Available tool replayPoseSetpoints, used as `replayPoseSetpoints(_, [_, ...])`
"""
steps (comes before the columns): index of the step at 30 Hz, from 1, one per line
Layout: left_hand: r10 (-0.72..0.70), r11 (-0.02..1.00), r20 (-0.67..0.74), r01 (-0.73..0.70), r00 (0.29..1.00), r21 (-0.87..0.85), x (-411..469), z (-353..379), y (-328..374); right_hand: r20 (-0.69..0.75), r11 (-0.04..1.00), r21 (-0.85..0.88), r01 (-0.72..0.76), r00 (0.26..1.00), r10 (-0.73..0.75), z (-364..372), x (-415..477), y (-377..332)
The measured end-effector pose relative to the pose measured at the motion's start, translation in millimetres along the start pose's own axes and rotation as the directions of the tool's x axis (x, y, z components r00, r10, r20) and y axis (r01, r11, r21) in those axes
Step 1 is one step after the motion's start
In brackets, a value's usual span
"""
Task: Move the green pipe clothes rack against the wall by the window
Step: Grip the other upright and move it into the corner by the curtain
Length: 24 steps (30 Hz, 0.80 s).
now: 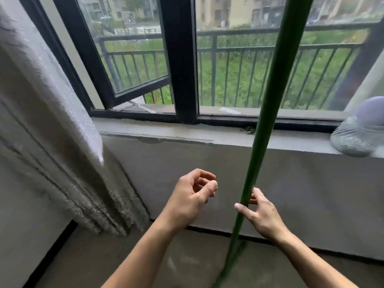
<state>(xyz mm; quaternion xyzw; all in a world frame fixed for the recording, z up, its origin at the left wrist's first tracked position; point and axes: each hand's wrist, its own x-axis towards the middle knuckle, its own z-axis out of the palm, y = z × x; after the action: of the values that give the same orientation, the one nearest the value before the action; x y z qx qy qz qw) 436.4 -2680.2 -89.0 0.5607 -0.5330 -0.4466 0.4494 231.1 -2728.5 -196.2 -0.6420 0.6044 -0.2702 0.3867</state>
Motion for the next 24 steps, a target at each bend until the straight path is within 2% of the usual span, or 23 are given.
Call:
replayPoseSetpoints(3, [0.085,0.996,0.164,-0.09,0.983,0.023,55.2,-11.6,12.1,-0.041,0.971,0.174,-0.164,0.984,0.174,23.2,21.6,-10.1])
replayPoseSetpoints(6, [0.166,0.985,0.386,-0.174,0.908,-0.014,97.7,-7.5,32.8,-0.09,0.916,0.325,-0.237,0.956,0.279,39.3,26.9,-15.5])
replayPoseSetpoints(8, [0.24,0.971,0.549,-0.207,0.801,-0.123,114.1,6.4,51.8,-0.143,0.895,0.36,-0.263,0.933,0.332,44.9,27.7,-14.3])
replayPoseSetpoints(11, [0.321,0.946,0.74,-0.174,0.59,-0.272,120.4,40.5,76.6,-0.25,0.865,0.412,-0.286,0.878,0.409,48.4,29.9,-8.5])
replayPoseSetpoints(12, [0.329,0.943,0.773,-0.147,0.542,-0.299,120.5,53.1,82.9,-0.288,0.863,0.415,-0.289,0.858,0.426,47.3,31.1,-6.1])
replayPoseSetpoints(14, [0.361,0.93,0.793,-0.124,0.49,-0.347,122.0,78.2,94.0,-0.35,0.855,0.434,-0.285,0.821,0.452,39.2,32.9,3.8])
replayPoseSetpoints(16, [0.398,0.916,0.777,-0.159,0.487,-0.369,125.3,105.5,101.3,-0.415,0.848,0.456,-0.271,0.778,0.472,25.2,34.7,16.4])
replayPoseSetpoints(20, [0.393,0.912,0.736,-0.134,0.551,-0.388,125.3,163.4,113.1,-0.523,0.834,0.487,-0.26,0.677,0.517,-11.1,34.4,42.9])
replayPoseSetpoints(24, [0.406,0.906,0.73,-0.136,0.549,-0.402,127.8,220.1,126.0,-0.581,0.812,0.533,-0.239,0.595,0.556,-55.1,34.0,70.6])
